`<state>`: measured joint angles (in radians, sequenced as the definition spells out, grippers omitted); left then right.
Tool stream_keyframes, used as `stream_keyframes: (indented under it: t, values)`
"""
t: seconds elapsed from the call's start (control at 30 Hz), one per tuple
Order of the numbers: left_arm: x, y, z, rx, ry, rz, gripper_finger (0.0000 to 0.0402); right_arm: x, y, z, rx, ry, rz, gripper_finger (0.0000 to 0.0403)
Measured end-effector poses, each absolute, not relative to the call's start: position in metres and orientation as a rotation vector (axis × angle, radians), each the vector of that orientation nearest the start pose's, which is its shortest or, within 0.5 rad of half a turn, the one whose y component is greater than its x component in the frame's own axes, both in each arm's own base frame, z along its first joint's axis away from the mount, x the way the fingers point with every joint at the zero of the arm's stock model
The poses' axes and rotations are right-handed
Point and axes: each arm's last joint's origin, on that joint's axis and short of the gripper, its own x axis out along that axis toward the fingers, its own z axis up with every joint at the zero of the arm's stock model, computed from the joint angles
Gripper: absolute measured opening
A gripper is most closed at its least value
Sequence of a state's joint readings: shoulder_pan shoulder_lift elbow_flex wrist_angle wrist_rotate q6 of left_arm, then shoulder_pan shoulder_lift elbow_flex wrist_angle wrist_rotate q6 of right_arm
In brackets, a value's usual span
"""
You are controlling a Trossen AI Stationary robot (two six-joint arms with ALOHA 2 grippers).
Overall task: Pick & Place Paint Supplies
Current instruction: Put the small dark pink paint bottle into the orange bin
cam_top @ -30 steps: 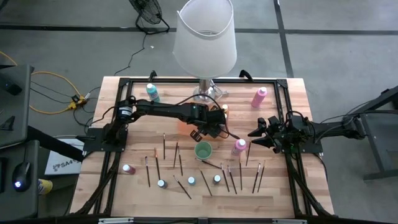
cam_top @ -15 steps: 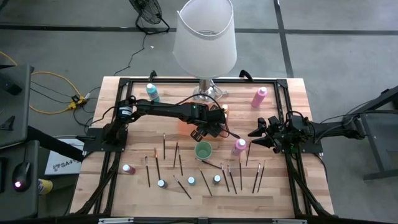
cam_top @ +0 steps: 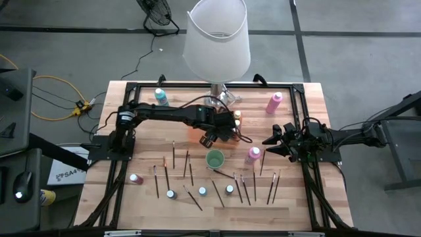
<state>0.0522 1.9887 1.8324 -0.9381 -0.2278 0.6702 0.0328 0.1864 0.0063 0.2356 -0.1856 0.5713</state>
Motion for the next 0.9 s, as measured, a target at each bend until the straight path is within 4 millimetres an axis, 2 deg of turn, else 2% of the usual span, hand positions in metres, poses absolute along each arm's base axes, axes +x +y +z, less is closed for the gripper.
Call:
stream_keyframes:
  t: [0.2, 0.43, 0.67, 0.9]
  values:
    - [0.390, 0.029, 0.302, 0.463, 1.252, -0.013, 0.0205, 0.108, 0.009, 0.173, 0.565, 0.009, 0.228, 0.0188]
    - [0.350, 0.027, 0.310, 0.213, 1.361, 0.140, 0.0205, 0.108, 0.009, 0.173, 0.565, 0.009, 0.228, 0.0188]
    - [0.298, 0.019, 0.301, -0.134, 1.440, 0.317, 0.0205, 0.108, 0.009, 0.173, 0.565, 0.008, 0.228, 0.0188]
    - [0.246, -0.012, 0.288, -0.473, 1.478, 0.493, 0.0205, 0.108, 0.009, 0.173, 0.565, 0.008, 0.227, 0.0188]
